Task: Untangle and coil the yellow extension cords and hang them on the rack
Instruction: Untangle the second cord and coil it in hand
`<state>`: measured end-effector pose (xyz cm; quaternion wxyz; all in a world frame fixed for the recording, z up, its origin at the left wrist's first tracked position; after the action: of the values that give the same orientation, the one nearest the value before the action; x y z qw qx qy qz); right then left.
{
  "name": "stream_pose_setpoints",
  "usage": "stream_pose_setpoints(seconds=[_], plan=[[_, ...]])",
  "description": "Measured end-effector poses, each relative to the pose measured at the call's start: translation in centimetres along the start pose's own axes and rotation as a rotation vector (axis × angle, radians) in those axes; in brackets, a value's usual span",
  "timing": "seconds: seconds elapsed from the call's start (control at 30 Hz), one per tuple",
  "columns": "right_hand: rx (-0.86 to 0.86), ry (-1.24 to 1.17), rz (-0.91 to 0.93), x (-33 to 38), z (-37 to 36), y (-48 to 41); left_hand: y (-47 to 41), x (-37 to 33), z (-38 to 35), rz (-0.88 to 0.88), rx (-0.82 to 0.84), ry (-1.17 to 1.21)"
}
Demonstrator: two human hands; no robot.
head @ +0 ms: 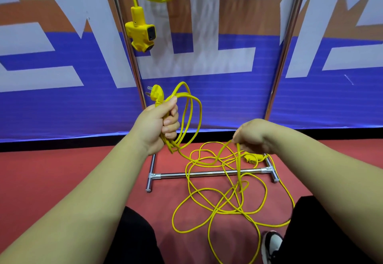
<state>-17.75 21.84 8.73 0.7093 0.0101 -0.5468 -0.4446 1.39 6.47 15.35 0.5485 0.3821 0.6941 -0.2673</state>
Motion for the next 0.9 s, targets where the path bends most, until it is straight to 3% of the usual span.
stream_pose_setpoints(seconds=[0.13, 0.23, 0.4, 0.63, 0.9], plan=[[-0.054, -0.500, -0.065, -0.1, 0.7, -0.7, 0.1, 0.3, -0.1, 0.023, 0.016, -0.013], [-0.065, -0.673, -0.037, 0.8, 0.9, -1.0, 0.2, 0.7, -0.8, 0.037, 0.033, -0.069], [0.027, -0.809, 0.027, 2.9, 0.4, 0.3, 0.3, 1.7, -2.3, 0.039, 0.011, -0.215], [0.082, -0.985, 0.104, 5.6, 0.0, 2.2, -0.2, 3.7, -4.2, 0.066, 0.011, -0.197], [0.094, -0.961, 0.136, 6.5, 0.5, 2.7, -0.4, 5.1, -5.9, 0.172, 0.066, -0.147]])
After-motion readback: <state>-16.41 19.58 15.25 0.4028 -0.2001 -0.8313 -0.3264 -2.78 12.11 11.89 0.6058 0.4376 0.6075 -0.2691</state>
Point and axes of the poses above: each hand's wrist, its own y-axis away from the middle knuckle, its own z-axis out of the back of the hand, x = y × z, the point moved 6 cm from there along -y, towards the middle knuckle, and after that the axes turned 3 degrees about -y, right-handed, at the moved point
